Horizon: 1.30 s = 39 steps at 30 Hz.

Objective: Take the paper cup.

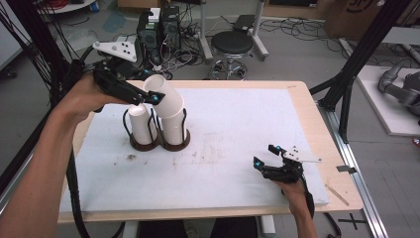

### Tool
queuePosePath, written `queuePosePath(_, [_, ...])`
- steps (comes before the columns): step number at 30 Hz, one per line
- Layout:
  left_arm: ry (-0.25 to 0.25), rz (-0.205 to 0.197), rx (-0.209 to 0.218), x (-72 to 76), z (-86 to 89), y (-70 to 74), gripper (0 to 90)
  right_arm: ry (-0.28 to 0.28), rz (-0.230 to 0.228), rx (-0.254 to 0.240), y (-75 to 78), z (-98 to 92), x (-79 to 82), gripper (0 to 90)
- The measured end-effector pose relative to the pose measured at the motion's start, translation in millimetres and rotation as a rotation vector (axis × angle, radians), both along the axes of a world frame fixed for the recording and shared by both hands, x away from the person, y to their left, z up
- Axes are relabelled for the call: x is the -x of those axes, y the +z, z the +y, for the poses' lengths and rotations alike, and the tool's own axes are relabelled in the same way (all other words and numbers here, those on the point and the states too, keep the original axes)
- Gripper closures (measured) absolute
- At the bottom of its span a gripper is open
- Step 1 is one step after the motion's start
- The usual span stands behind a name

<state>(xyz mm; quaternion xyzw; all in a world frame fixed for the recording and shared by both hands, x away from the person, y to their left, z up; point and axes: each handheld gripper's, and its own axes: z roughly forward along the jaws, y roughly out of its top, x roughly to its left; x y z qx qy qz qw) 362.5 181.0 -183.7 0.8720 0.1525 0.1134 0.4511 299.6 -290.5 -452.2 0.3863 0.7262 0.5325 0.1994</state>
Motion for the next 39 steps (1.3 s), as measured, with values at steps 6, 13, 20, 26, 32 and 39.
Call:
queuePosePath(6, [-0.020, -0.013, 0.034, 14.7, 4.7, -8.7, 33.6, -0.004, -0.004, 0.000, 0.0, -0.1, 0.9, 18.0])
queuePosePath(13, [-0.028, -0.011, 0.091, 30.0, 13.6, -25.8, 33.6, -0.005, -0.008, 0.001, 0.0, 0.3, 1.2, 18.0])
queuePosePath(20, [-0.016, 0.012, 0.111, 36.1, 25.8, -49.2, 33.6, -0.004, 0.000, -0.001, -0.1, -0.3, 0.2, 18.0])
queuePosePath(26, [-0.013, 0.014, 0.149, 38.7, 35.2, -60.5, 33.6, -0.004, 0.006, -0.004, -0.2, -0.8, -0.9, 18.0])
queuePosePath(32, [-0.008, 0.013, 0.192, 45.3, 42.2, -74.8, 33.5, -0.005, 0.005, 0.000, -0.1, -0.4, -0.5, 18.0])
queuePosePath(39, [0.007, -0.001, 0.245, 53.0, 46.4, -96.6, 33.5, -0.002, 0.028, -0.011, -0.3, -1.2, -3.2, 18.0])
